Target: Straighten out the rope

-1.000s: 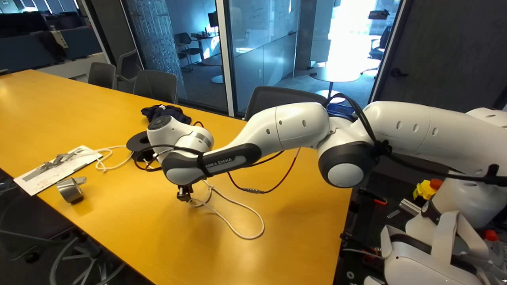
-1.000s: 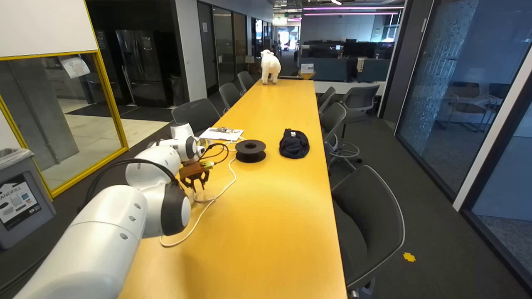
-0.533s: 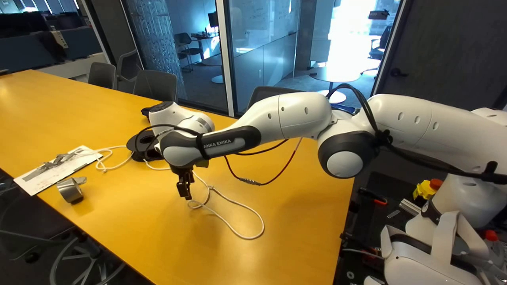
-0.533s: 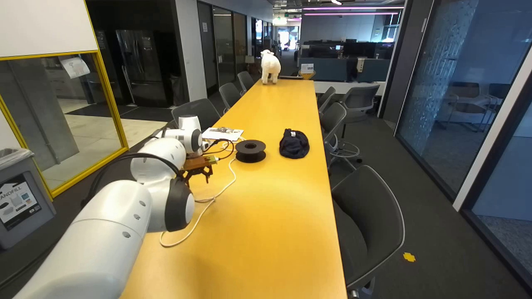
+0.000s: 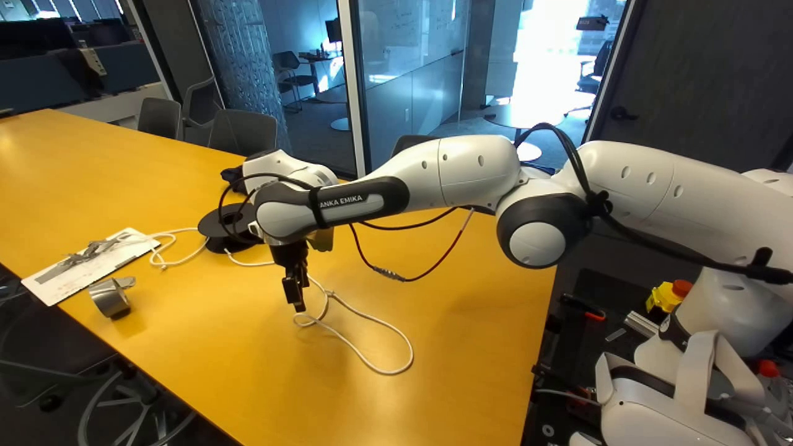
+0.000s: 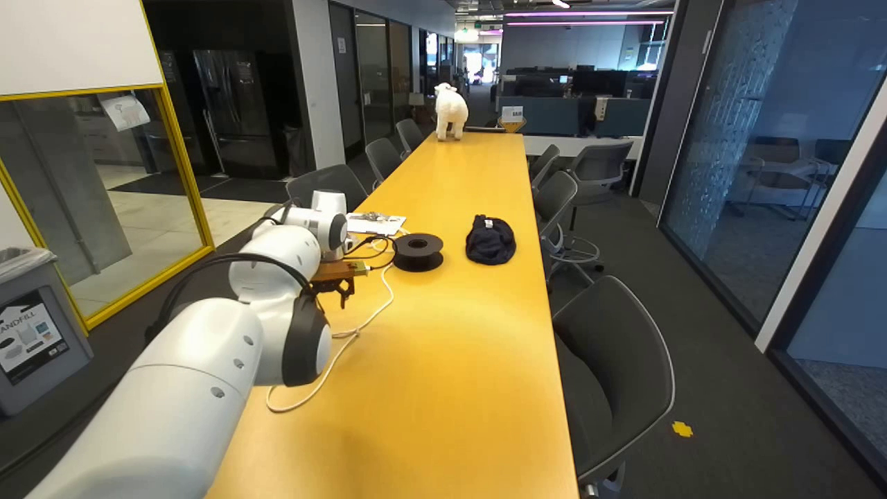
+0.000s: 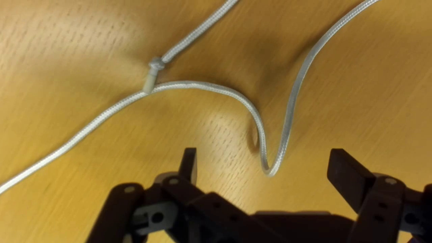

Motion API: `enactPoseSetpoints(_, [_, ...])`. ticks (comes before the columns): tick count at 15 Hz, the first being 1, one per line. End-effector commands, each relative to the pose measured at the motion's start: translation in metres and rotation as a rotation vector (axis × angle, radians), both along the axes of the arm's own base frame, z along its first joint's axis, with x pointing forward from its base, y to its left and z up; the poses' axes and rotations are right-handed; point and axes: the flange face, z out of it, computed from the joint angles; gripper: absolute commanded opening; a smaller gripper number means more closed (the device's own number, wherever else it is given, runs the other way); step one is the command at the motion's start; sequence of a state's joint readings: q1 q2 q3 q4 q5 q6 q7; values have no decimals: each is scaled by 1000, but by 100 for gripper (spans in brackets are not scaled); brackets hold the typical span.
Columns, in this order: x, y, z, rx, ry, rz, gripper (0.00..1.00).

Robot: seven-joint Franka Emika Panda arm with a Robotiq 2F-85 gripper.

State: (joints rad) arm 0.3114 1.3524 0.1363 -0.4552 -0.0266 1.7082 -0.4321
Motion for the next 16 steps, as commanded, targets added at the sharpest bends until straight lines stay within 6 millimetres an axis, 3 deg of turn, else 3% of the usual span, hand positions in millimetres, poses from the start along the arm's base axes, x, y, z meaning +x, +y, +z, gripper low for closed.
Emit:
enactPoseSetpoints(1, [-1,-1,-1,67,30,17,100])
enactPoseSetpoints(11, [-5,4,-38,95,47,-18,98])
enactPoseSetpoints(12, [-5,4,-41,98,49,-17,74])
enactPoseSetpoints(14, [-6,4,-47,100,48,-17,70])
enactPoseSetpoints(16, [-6,4,-51,100,47,-20,53])
